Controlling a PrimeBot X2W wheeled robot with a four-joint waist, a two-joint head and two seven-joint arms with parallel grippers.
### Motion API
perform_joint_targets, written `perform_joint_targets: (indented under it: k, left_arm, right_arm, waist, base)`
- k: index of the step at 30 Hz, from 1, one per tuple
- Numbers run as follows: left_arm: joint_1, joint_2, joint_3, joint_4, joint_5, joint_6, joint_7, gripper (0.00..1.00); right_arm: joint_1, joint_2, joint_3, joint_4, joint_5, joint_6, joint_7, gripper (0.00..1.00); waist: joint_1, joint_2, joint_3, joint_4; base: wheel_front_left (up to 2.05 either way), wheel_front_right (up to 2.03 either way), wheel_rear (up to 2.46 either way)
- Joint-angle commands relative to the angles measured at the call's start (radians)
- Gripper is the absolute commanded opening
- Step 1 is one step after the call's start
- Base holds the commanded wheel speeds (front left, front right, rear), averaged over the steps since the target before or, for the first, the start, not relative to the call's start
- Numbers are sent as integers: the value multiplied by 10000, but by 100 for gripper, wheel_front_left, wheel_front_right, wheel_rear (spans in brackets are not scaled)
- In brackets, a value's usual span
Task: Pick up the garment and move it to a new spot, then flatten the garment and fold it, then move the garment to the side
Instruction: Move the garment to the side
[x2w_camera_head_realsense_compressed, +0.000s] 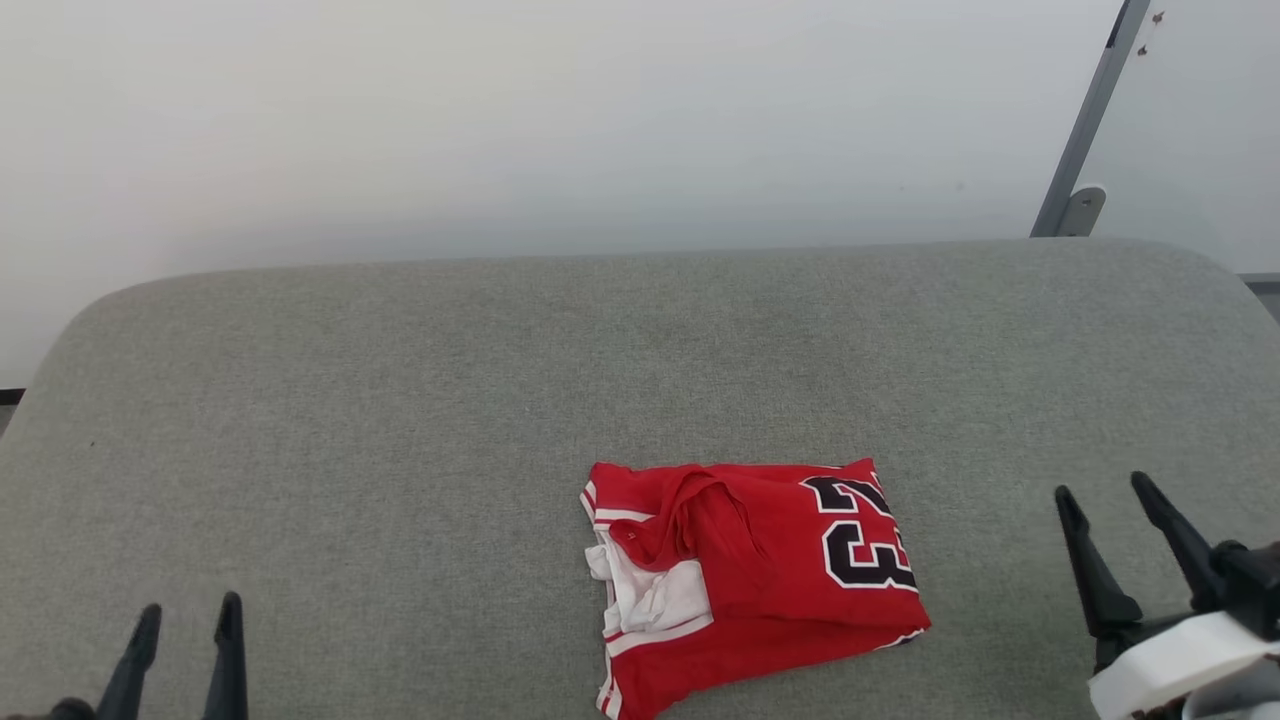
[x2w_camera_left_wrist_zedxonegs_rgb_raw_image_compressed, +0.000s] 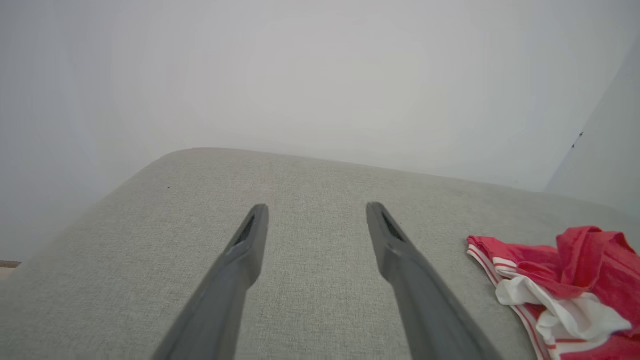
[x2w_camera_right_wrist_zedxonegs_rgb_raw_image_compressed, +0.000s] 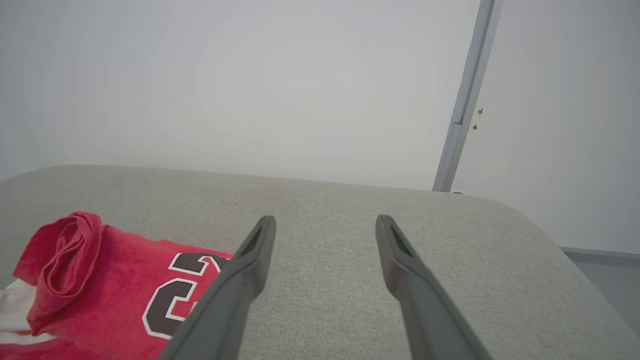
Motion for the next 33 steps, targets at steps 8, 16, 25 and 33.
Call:
perform_joint_targets:
  k: [8, 16, 25, 33]
  left_arm:
    - [281, 256, -473, 234, -170, -36, -47, 100]
    - [84, 319, -585, 280, -273, -36, -47, 100]
    - [-35, 282, -667, 164, -286, -36, -47, 100]
    - [-119, 222, -722, 64, -312, -37, -47, 100]
  right_arm:
    - [639, 491, -787, -580, -346, 0, -132, 100]
    - [1069, 847, -1155, -1004, -589, 0, -131, 100]
    - [1279, 1041, -1329, -1173, -667, 0, -132, 100]
    - [1356, 1124, -1215, -1121, -638, 0, -133, 100]
  waist:
    - [0, -1, -96, 113]
    - [0, -1, -155, 203]
    - [0, -1, -184, 293]
    - [0, -1, -175, 371]
  base:
    - [0, 0, 0]
    - [0, 0, 0]
    - [0, 0, 0]
    - [0, 0, 0]
